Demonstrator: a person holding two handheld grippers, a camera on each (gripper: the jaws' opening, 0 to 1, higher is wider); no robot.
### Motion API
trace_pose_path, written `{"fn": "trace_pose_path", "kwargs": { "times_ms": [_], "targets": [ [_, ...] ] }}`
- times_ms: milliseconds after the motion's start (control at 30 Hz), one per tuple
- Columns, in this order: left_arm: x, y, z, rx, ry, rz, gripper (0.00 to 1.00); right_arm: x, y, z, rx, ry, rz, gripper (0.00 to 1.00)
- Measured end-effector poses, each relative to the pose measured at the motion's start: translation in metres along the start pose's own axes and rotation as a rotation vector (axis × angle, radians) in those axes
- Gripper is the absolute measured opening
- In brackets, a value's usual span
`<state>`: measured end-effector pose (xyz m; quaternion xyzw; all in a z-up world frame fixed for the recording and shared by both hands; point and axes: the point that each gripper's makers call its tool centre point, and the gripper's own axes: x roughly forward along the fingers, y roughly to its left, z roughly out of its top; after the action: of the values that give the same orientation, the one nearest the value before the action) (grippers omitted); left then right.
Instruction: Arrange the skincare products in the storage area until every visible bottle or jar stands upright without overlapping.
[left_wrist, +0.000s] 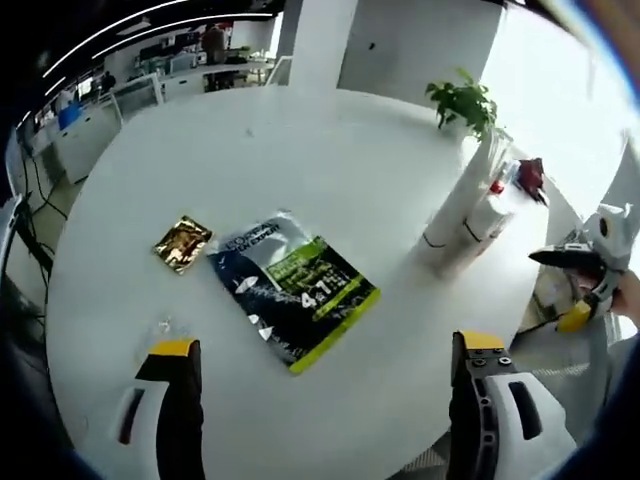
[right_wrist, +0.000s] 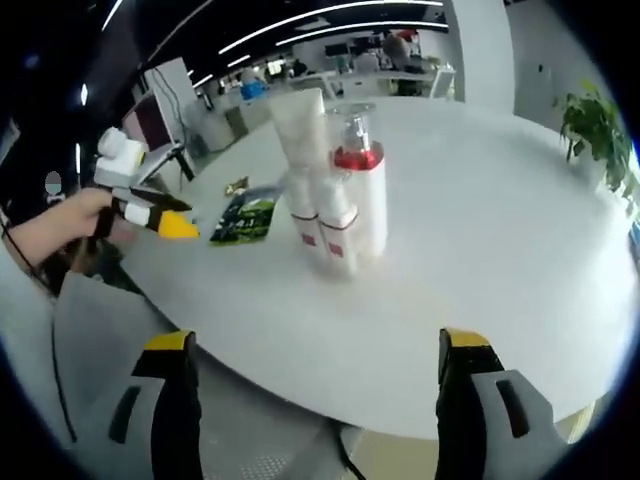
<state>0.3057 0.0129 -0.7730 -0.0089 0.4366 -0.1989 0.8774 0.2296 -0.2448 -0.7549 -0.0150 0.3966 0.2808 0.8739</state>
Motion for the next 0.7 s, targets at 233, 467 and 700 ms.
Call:
{"fn": "trace_pose_path", "kwargs": {
  "times_ms": [233, 467, 700],
  "targets": [
    [0.023, 0.006, 0.008, -0.031, 0.023, 0.033, 0.99, 0.007, -0.005, 0.0, 0.012, 0.019, 0.006, 0.97],
    [0.044, 0.012, 0.02, -0.04, 0.041, 0.107, 0.99, 0.013, -0.009, -0.003, 0.021, 0.036, 0.013, 0.98],
    [0.062, 0.019, 0.029, -0.163, 0.033, 0.171, 0.99, 0.018, -0.008, -0.006, 0.028, 0.051, 0.021, 0.97]
  ]
}}
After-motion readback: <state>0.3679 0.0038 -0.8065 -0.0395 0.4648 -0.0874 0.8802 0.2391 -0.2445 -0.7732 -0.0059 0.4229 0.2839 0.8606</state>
